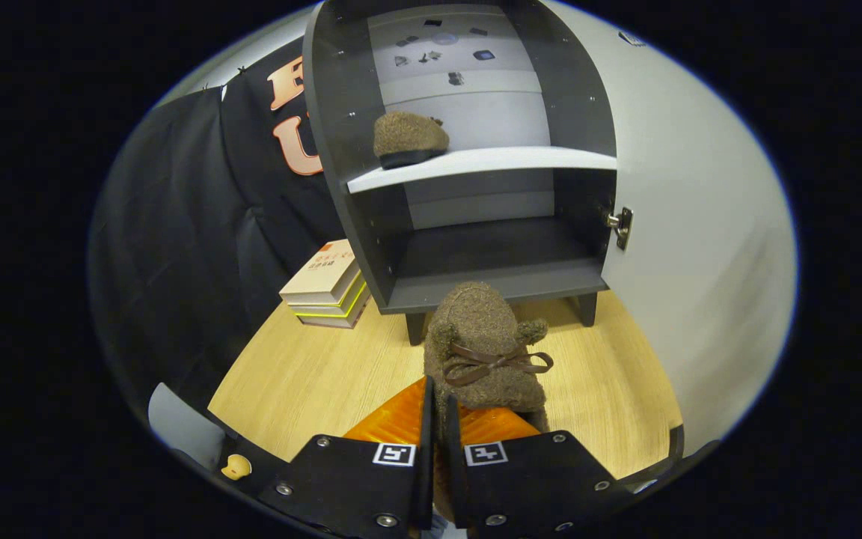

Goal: Open the shoe cabinet door, grab the shoes and put them into the shoe cabinet, then close the shoe cabinet door.

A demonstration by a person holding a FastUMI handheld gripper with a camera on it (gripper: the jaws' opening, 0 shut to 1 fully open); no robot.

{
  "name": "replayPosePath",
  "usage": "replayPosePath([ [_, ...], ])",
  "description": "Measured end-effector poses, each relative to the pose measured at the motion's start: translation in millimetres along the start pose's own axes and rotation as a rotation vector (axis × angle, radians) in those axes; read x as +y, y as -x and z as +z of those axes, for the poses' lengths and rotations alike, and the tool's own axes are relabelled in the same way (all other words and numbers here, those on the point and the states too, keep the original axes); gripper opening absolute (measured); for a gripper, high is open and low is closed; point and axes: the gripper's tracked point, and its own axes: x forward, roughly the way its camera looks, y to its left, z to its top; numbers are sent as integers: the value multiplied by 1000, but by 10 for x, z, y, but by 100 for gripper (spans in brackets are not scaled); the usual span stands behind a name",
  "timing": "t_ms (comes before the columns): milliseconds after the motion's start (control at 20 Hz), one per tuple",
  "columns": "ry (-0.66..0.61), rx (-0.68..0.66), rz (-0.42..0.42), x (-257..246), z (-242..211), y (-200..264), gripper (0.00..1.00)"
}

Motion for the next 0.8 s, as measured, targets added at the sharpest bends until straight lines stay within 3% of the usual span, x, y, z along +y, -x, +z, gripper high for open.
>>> replayPosePath([
  [800,89,-219,-49,-159,1717,100,10],
])
